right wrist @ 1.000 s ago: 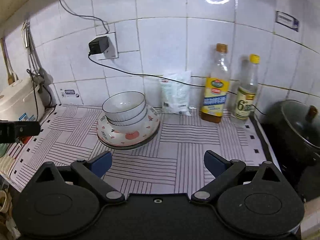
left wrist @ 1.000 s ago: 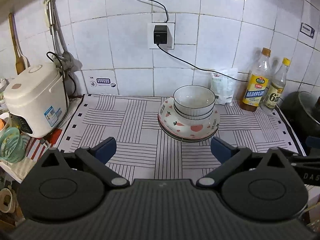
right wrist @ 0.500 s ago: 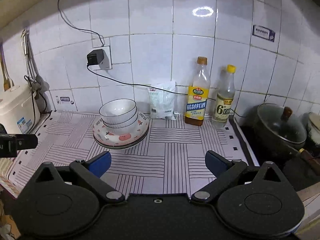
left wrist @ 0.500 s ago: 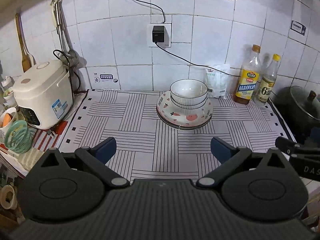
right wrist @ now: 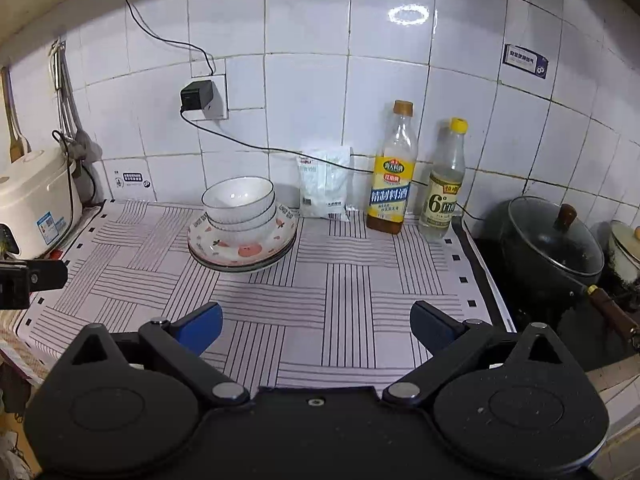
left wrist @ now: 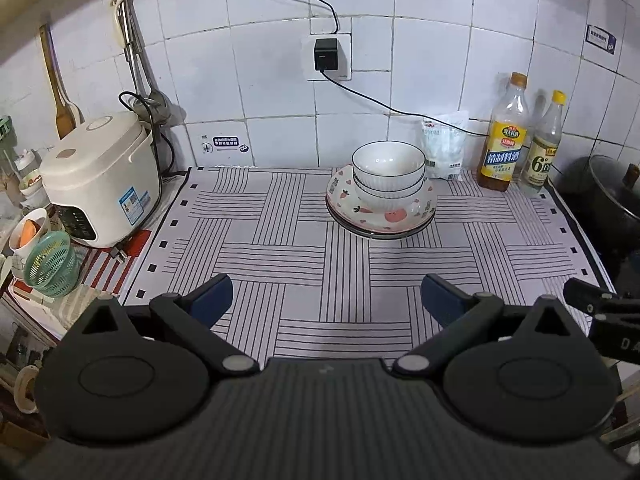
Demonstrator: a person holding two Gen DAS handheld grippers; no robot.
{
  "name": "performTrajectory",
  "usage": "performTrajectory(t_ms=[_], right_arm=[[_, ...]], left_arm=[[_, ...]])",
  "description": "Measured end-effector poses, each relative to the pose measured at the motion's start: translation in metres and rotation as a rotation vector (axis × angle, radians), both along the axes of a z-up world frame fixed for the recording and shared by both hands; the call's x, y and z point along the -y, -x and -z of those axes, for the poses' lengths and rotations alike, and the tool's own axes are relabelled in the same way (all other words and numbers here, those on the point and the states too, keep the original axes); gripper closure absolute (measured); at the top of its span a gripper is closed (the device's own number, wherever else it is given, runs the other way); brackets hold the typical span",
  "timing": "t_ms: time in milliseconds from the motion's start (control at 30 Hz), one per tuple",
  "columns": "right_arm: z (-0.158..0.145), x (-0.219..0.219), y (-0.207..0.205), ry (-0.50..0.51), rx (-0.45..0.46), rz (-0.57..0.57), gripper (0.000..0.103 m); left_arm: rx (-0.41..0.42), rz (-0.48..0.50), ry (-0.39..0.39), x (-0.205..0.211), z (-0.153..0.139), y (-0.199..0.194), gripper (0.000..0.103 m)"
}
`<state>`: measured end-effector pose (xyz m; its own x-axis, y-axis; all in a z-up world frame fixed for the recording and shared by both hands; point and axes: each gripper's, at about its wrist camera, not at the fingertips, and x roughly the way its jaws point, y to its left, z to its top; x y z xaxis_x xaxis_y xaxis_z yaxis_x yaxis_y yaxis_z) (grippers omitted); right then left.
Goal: Organize plates and bowls
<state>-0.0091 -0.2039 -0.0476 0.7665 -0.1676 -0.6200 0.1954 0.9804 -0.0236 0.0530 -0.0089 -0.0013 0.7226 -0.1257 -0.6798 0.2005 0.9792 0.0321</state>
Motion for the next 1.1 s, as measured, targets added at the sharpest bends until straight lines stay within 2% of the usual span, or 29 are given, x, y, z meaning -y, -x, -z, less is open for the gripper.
performTrajectory(t_ms=[333, 600, 1100], right_arm=[[0.001, -0.003, 0.009, 0.002, 0.015, 0.007, 0.002], [0.004, -0.006, 0.014, 0.003, 0.042, 0.015, 0.002], [0.012, -0.001, 0.011, -0.010, 0.026, 0.029, 0.002]], left_arm=[[0.013, 0.037, -0.014, 0.005, 0.006, 0.011, 0.001], [0.077, 0.014, -0.041, 0.008, 0.007, 0.015, 0.001], [0.056, 0.008, -0.023, 0.012, 0.013, 0.014, 0.001]])
